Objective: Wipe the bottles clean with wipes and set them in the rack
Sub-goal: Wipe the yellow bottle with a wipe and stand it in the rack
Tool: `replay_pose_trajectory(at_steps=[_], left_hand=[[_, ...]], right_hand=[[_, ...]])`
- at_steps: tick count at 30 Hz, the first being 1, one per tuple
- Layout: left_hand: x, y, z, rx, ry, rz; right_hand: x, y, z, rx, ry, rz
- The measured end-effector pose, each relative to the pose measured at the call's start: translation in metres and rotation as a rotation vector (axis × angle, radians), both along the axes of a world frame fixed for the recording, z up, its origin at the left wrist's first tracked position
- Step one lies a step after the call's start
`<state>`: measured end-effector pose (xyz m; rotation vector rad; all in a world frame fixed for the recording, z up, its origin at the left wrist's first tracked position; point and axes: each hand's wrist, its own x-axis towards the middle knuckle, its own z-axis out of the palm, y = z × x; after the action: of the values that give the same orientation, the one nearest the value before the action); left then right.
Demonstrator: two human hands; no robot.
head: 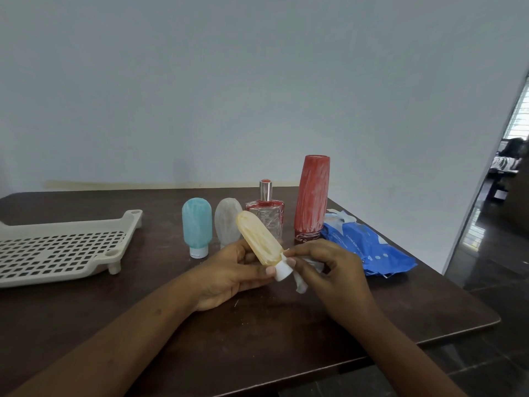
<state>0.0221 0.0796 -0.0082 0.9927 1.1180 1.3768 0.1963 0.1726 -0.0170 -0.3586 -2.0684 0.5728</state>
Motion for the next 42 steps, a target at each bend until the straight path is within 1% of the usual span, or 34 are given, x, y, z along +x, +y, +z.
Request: replay_pose_trajectory(at_steps=[6, 10, 12, 16, 17, 21, 22, 24, 26, 27, 29, 31, 34, 36, 39, 40, 42], left_hand=[[-0.001, -0.002, 0.002, -0.008, -0.013, -0.011], [0.001, -0.002, 0.002, 0.009, 0.054, 0.044], [0.002, -0.003, 0.001, 0.028, 0.089, 0.065], [0.003, -0.002, 0.002, 0.061, 0.129, 0.092], [0.004, -0.002, 0.003, 0.066, 0.135, 0.090], [0.004, -0.002, 0.002, 0.077, 0.158, 0.091], [0.003, -0.002, 0.001, 0.079, 0.160, 0.095], [0.002, -0.002, 0.000, 0.077, 0.168, 0.098], [0.002, -0.001, 0.000, 0.075, 0.187, 0.096], [0.002, -0.001, 0.000, 0.076, 0.195, 0.095], [0.002, -0.001, -0.001, 0.081, 0.211, 0.104], [0.002, -0.001, -0.001, 0.082, 0.226, 0.113], [0.001, -0.001, -0.002, 0.073, 0.238, 0.104], [0.001, 0.000, -0.002, 0.062, 0.242, 0.101], [0.000, 0.000, -0.002, 0.057, 0.247, 0.111], [0.000, 0.000, -0.002, 0.058, 0.250, 0.111], [-0.001, 0.000, -0.002, 0.054, 0.246, 0.101]], right_hand=[[0.000, 0.001, -0.001, -0.023, 0.005, 0.002], [0.000, 0.001, -0.001, -0.022, -0.008, -0.020], [0.001, -0.003, 0.000, 0.043, -0.027, -0.021], [0.001, -0.014, -0.001, 0.290, -0.223, -0.052], [0.000, -0.013, -0.001, 0.315, -0.233, -0.062], [-0.004, -0.010, 0.002, 0.224, -0.140, -0.101], [-0.005, -0.011, 0.003, 0.236, -0.151, -0.102], [-0.005, -0.014, 0.001, 0.325, -0.199, -0.089], [-0.003, -0.015, -0.001, 0.396, -0.209, -0.080], [-0.002, -0.014, -0.001, 0.386, -0.189, -0.080], [-0.003, -0.011, 0.001, 0.299, -0.130, -0.103], [-0.004, -0.010, 0.003, 0.248, -0.110, -0.126], [-0.005, -0.016, 0.000, 0.350, -0.191, -0.076], [-0.002, -0.016, -0.001, 0.399, -0.205, -0.062], [-0.002, -0.010, 0.001, 0.267, -0.118, -0.087], [-0.004, -0.010, 0.002, 0.250, -0.110, -0.092], [-0.005, -0.012, 0.001, 0.291, -0.157, -0.066]])
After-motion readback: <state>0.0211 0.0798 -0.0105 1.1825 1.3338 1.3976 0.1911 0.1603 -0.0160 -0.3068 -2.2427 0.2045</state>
